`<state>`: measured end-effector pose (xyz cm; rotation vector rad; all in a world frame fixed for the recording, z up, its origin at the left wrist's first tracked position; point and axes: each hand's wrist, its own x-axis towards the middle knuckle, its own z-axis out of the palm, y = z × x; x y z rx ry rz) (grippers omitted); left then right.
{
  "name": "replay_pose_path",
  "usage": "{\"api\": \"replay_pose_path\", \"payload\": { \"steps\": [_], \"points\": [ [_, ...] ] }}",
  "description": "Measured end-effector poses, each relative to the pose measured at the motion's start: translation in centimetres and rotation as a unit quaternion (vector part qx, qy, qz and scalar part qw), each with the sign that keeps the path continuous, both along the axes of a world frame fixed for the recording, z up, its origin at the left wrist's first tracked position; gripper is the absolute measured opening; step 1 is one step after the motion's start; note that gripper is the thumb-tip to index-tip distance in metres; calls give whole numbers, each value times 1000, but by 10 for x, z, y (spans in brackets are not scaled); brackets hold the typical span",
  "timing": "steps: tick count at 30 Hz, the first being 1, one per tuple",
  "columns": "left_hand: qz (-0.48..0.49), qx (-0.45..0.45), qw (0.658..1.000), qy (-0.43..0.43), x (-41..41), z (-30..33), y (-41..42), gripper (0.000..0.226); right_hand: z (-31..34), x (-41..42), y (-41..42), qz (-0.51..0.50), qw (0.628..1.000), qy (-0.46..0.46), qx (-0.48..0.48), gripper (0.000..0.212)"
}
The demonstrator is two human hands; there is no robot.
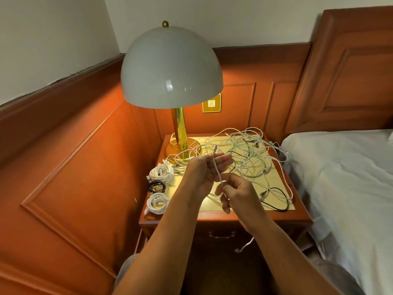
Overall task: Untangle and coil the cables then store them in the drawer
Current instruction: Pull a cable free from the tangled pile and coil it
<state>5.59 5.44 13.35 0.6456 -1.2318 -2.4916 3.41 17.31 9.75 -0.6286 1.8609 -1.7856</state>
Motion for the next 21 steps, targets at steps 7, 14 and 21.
{"api": "replay_pose_path", "payload": {
  "steps": [7,14,21],
  "points": [
    [10,-17,1000,-1,11,2,-9,30,-3,2,-2,8,1000,17,4,18],
    [28,-6,1000,4,14,11,-16,27,-23,-3,5,107,994,-33,9,40],
    [21,-4,999,32,12,16,-17,30,-42,-16,1,137,987,-77,24,27]
  ]
}}
